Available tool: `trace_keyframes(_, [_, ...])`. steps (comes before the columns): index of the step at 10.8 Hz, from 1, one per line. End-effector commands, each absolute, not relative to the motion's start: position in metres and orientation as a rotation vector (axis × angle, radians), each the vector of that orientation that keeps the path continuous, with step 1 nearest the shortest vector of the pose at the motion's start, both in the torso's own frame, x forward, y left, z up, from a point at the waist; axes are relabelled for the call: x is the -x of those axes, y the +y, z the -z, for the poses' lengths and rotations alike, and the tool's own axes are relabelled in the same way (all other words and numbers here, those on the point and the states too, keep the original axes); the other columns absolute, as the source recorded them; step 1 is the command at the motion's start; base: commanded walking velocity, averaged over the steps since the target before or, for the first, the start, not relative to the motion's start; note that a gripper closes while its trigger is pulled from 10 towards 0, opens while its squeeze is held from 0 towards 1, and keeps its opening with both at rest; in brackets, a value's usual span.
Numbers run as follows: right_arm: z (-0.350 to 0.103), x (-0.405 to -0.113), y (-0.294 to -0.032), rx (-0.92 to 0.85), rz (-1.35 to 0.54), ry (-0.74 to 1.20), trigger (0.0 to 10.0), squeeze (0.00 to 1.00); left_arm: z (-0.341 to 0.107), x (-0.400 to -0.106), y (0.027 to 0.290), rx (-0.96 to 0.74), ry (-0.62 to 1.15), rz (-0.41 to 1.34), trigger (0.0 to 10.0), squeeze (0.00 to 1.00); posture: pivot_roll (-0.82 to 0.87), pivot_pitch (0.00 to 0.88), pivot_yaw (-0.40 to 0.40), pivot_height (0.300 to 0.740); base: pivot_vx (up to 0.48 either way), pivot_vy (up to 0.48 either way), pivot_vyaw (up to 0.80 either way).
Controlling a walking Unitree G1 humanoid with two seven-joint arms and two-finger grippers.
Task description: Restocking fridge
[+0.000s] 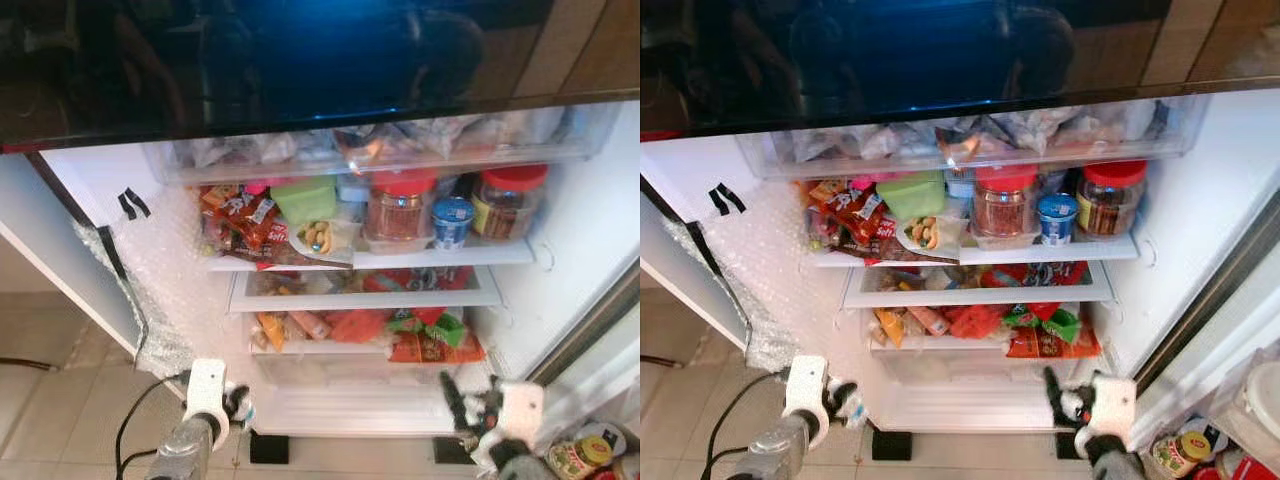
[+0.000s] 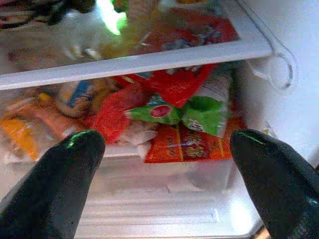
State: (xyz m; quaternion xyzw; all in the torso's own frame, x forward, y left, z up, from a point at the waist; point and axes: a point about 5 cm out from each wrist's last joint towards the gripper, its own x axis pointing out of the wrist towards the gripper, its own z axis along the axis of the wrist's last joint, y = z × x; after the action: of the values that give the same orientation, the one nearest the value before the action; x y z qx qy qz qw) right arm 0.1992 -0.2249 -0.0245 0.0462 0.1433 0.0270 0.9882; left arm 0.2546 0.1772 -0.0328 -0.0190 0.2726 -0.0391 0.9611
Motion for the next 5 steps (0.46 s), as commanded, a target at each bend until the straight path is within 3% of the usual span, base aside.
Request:
trace_keyframes(1, [0.019, -0.201, -0.221, -0.092, -0.072, 0.25, 10.0, 0.0, 0.022, -0.265, 0.181, 0.041, 0.483, 0.066, 10.0, 0.0, -0.2, 0.0, 0.1, 0.74, 0.0, 0.0, 0.0])
trace_keyframes(2, [0.019, -0.192, -0.219, -0.109, -0.065, 0.239, 10.0, 0.0, 0.012, -0.272, 0.183, 0.057, 0.409, 0.073, 10.0, 0.0, -0.2, 0.0, 0.106, 0.74, 0.0, 0.0, 0.0])
trace_keyframes(5, [0.063, -0.163, -0.223, -0.132, 0.076, 0.559, 10.0, 0.0, -0.015, -0.286, 0.167, 0.045, 0.231, 0.179, 10.0, 0.0, -0.19, 0.0, 0.114, 0.74, 0.0, 0.0, 0.0])
